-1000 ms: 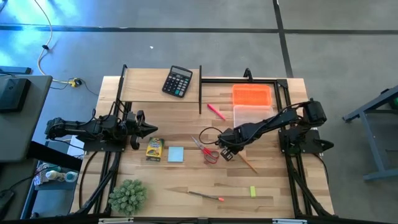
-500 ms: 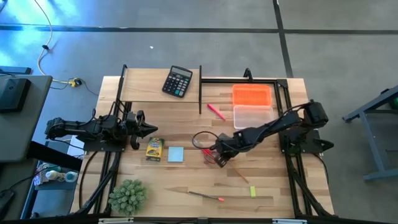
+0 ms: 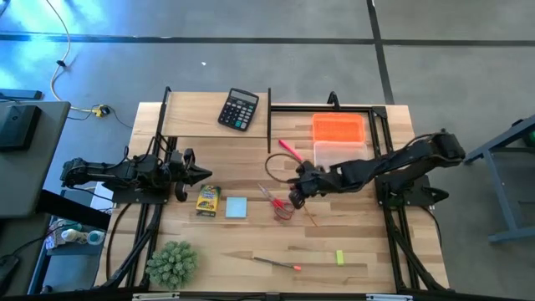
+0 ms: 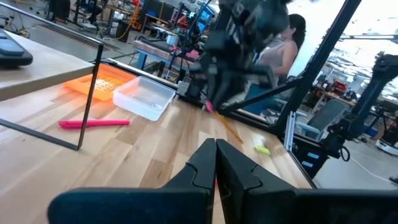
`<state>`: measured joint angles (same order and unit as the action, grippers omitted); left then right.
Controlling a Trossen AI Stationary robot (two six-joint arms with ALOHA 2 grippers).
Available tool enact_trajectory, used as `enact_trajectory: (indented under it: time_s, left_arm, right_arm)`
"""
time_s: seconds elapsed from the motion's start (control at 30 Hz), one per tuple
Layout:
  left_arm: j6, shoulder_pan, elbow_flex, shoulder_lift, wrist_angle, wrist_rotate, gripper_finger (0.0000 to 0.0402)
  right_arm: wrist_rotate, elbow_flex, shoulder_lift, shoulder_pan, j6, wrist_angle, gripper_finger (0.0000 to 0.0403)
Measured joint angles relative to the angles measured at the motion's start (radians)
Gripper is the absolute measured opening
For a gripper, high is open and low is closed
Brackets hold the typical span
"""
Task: Pack school essentials
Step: Put the orange pencil into the orange supply box
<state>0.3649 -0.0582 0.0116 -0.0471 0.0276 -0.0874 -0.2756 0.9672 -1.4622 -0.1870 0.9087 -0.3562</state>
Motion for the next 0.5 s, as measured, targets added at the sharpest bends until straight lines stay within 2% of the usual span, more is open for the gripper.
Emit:
enact_trajectory:
  time_s: [0.2, 0.5]
  left_arm:
    - [0.0, 0.0, 0.0, 0.0, 0.0, -0.01, 0.0001]
    - [0.002, 0.0, 0.0, 0.0, 0.0, -0.03, 0.0001]
  right_arm:
    - [-0.078, 0.0, 0.122, 0.061, -0.122, -0.028, 0.0017]
    - [-0.153, 0.0, 0.301, 0.225, -0.426, -0.119, 0.0017]
